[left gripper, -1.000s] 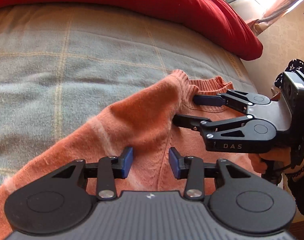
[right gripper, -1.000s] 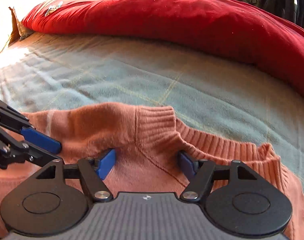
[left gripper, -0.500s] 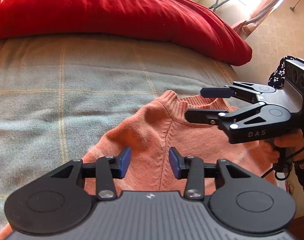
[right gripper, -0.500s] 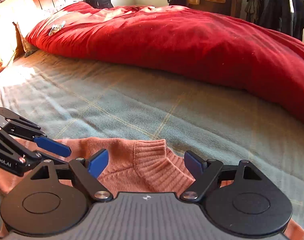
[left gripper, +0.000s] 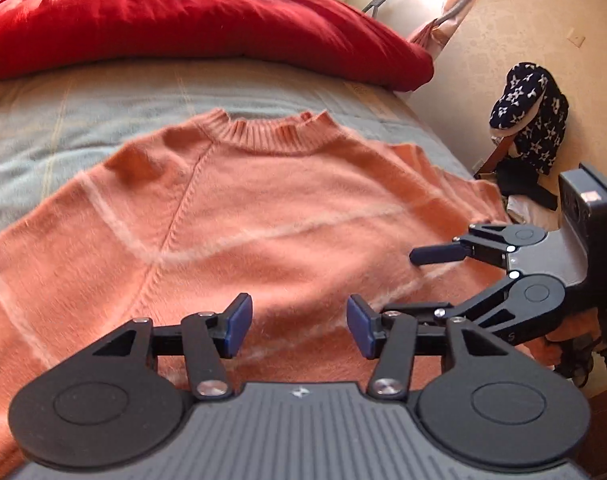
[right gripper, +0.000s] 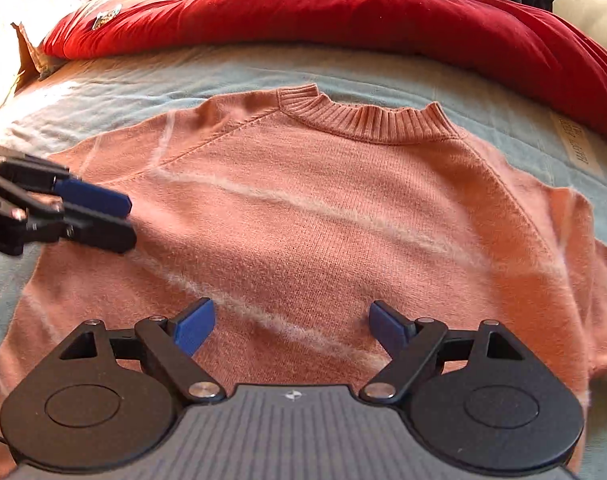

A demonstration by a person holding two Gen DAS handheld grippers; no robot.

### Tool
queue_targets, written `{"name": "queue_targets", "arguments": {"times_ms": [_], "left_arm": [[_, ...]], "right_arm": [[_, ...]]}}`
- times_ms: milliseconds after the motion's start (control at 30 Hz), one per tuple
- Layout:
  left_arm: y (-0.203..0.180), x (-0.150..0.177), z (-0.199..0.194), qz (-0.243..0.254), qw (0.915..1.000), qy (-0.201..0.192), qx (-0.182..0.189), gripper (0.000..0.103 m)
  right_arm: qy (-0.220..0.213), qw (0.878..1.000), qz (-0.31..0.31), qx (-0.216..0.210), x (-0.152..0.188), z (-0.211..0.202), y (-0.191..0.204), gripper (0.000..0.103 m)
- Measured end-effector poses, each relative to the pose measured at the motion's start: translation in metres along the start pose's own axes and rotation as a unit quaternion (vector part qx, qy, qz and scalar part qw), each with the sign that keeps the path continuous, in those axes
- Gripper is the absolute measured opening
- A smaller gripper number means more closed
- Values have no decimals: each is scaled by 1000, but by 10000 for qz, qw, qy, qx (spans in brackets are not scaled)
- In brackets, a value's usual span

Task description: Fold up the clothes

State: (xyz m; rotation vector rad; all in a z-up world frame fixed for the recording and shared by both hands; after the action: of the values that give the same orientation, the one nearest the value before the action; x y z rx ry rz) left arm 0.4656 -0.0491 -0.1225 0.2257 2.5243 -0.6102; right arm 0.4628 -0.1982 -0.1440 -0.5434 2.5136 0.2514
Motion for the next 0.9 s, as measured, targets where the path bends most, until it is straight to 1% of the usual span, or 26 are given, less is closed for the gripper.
{"name": "queue_targets", "arguments": {"times_ms": [33,67,100,167,200,300,333,367,400,433,467,567,633,667,700,767,833,900], "left_arm": [[5,6,2,-143,9999,-5,-17,51],[9,10,-1,-326,9994,-60,28,51],[14,15,-7,-438,9990,-26,-7,51],[25,29,-23,-462,9985,176,-238,51],[30,37,-32,-461,9982,252,-301,51],[27,30,-45,-414,9980,254,-396,50],[25,26,-49,-396,9980,243,-424,50],[19,18,-48,-275,9988,130,-374,51],[10,8,-45,-90,9996,-47,-277,52],[1,-3,-42,95,9995,-224,-179,59],[-1,-7,-35,165,9994,-278,-153,63],[5,-11,-9,164,9994,-220,-203,64],[9,-13,8,163,9994,-180,-237,60],[11,-14,16,163,9994,-161,-253,62],[18,-14,16,128,9992,-145,-343,62],[32,-12,0,3,9982,-78,-593,60],[21,2,-10,115,9985,-25,-541,59],[3,19,-18,282,9987,23,-419,61]], "right_arm": [[14,10000,11,-15,2,10,-1,98],[-3,10000,4,-31,4,9,-1,99],[-11,10000,0,-42,6,8,-2,99],[148,9999,56,27,25,-5,-6,99],[228,9997,84,61,34,-11,-9,102],[458,9987,173,161,61,-30,-16,103],[436,9986,246,161,60,-35,-15,103],[401,9986,315,157,58,-39,-15,103],[233,9991,346,114,51,-41,-13,102],[65,9993,375,72,43,-43,-11,102],[-91,9993,370,23,34,-42,-7,102],[-182,9996,204,-84,19,-24,2,102],[59,9999,100,35,24,-9,-1,102],[109,9998,29,155,29,-8,-6,103],[129,9997,7,205,36,-13,-12,103],[243,9992,91,314,51,-24,-27,103],[357,9977,383,436,65,-42,-42,103],[254,9978,442,425,71,-63,-43,103]]}}
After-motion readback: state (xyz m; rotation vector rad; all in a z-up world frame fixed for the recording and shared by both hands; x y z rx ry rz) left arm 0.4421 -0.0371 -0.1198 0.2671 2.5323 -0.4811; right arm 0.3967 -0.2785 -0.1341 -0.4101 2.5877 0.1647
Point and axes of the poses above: each gripper's, at about its wrist camera, not at the fingertips, and z roughly the way its jaws point, y to its left, x to its underside, the point moved 8 cm from there along z, roughly the way its jaws point, and after that the axes turned 2 degrees about -z, right-handed, at the moved point
